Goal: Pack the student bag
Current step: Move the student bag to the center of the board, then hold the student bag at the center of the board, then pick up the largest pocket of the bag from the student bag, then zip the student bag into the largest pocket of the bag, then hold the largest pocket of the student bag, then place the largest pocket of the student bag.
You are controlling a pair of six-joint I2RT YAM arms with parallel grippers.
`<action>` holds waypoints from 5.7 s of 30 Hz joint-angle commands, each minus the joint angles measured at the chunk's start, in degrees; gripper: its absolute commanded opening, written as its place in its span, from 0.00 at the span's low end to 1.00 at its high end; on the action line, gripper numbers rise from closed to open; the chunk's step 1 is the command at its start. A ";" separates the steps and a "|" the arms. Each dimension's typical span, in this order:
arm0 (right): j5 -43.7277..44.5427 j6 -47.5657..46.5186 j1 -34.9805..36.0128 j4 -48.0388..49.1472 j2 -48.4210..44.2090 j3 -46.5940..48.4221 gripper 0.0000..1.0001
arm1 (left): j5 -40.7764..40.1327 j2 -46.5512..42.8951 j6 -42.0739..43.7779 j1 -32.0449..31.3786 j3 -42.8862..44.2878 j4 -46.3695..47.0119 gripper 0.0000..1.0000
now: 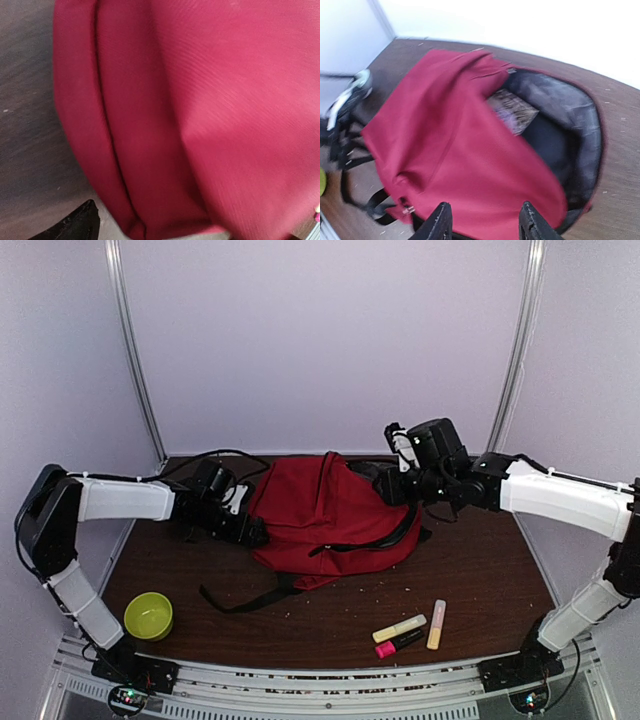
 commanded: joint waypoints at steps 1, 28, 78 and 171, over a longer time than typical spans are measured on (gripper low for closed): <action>0.11 2.55 3.47 1.46 0.85 -2.70 0.47 | 5.28 4.74 -0.74 0.88 4.62 -1.21 0.94; -3.99 15.88 6.21 -1.30 1.05 -12.63 0.46 | -6.16 -6.34 0.18 -21.42 -0.59 22.51 0.00; -9.56 -2.29 -13.13 -12.92 -0.86 -13.89 0.00 | -23.74 -26.39 -2.67 -13.09 -11.57 0.53 0.00; -24.13 -5.19 -8.79 -6.54 19.93 5.87 0.00 | -37.87 -21.61 -15.87 -41.27 -10.05 -28.46 0.31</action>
